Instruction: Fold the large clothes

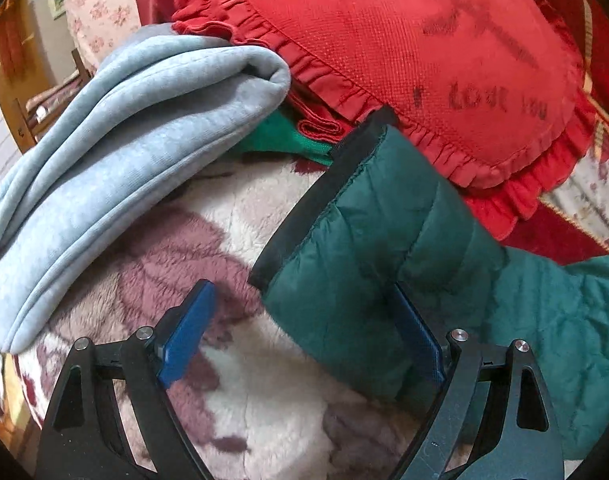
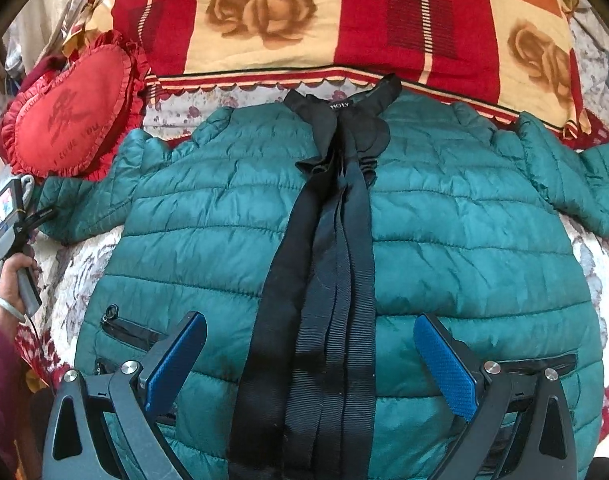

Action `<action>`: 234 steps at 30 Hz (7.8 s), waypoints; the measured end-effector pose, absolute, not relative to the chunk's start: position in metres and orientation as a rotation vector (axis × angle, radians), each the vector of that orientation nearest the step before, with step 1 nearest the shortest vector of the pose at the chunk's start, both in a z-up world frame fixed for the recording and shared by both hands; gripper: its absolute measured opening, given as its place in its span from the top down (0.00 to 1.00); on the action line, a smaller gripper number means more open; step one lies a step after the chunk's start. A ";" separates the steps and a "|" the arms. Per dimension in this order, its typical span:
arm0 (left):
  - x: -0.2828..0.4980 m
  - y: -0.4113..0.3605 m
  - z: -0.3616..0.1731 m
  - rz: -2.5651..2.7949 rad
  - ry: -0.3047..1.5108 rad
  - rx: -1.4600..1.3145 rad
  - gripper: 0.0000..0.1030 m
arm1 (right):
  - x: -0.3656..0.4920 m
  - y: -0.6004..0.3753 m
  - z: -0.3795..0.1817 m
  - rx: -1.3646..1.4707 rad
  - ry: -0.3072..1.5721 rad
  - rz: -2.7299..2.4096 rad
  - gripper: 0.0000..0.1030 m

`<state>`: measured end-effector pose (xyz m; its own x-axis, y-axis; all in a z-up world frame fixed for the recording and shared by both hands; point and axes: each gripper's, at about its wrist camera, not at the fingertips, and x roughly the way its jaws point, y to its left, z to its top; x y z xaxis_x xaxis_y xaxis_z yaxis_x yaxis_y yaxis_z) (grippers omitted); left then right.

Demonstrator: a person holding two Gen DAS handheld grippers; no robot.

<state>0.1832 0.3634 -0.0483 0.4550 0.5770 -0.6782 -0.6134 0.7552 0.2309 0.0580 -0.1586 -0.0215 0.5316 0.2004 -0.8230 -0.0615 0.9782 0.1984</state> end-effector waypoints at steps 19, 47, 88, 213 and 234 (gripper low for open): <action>0.171 0.338 -0.013 0.471 0.813 -0.199 0.84 | 0.054 -0.166 -0.020 0.193 0.980 0.159 0.00; 0.157 0.170 0.072 0.116 0.817 -0.209 0.84 | 0.035 -0.206 -0.017 0.234 0.956 0.117 0.00; 0.172 -0.055 0.079 -0.243 0.885 -0.118 0.84 | 0.014 -0.247 -0.028 0.334 0.948 0.074 0.00; 0.217 0.055 -0.046 0.067 0.987 -0.194 0.30 | 0.170 -0.239 -0.016 0.097 0.928 -0.032 0.51; 0.175 0.037 -0.010 0.035 0.933 -0.125 0.31 | 0.135 -0.243 0.006 0.147 0.901 -0.010 0.45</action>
<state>0.1745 0.0368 -0.0096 0.5958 -0.0243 -0.8028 -0.0840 0.9922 -0.0924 0.1349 -0.2427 0.0061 0.6215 0.0527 -0.7816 0.0706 0.9899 0.1229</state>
